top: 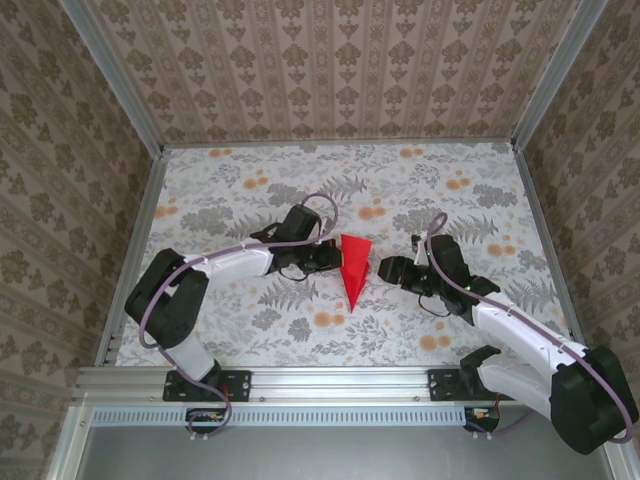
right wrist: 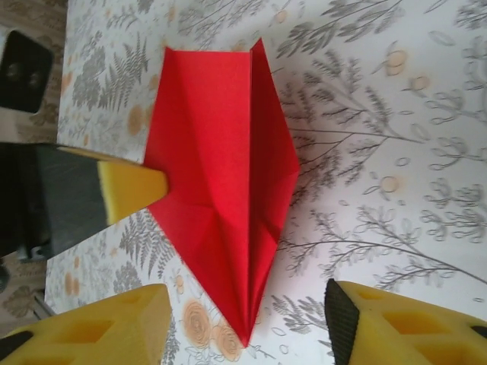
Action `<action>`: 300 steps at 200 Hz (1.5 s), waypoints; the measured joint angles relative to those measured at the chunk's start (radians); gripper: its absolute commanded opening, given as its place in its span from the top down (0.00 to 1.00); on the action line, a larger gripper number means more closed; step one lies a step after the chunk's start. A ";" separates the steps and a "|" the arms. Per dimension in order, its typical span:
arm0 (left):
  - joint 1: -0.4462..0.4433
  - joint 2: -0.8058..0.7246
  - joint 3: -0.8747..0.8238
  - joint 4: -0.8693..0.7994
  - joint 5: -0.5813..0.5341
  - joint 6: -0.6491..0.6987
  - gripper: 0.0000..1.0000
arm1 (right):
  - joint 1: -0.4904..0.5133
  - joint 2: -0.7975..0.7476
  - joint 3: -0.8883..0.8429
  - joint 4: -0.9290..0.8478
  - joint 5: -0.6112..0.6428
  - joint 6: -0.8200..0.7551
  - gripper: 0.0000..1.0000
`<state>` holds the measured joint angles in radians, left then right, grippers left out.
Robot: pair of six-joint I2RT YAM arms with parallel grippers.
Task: Fold a paper plane with a square sheet of paper (pick it up from the middle)
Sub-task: Turn over a paper plane at the center of the table, then move the paper plane to the center of the table.
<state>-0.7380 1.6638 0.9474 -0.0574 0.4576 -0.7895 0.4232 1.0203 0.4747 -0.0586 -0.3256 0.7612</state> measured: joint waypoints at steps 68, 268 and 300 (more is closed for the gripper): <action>0.028 0.046 -0.090 0.120 0.060 0.000 1.00 | 0.154 0.202 0.091 0.007 0.042 -0.013 0.59; 0.053 0.092 -0.118 0.125 0.063 0.016 1.00 | 0.246 0.552 0.337 -0.102 0.134 -0.130 0.47; 0.053 0.093 -0.118 0.125 0.063 0.016 1.00 | 0.261 0.552 0.337 -0.102 0.111 -0.122 0.46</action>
<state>-0.6853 1.7573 0.8295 0.0673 0.5205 -0.7731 0.6846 1.5726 0.8116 -0.1608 -0.2142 0.6395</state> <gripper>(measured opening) 0.043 0.536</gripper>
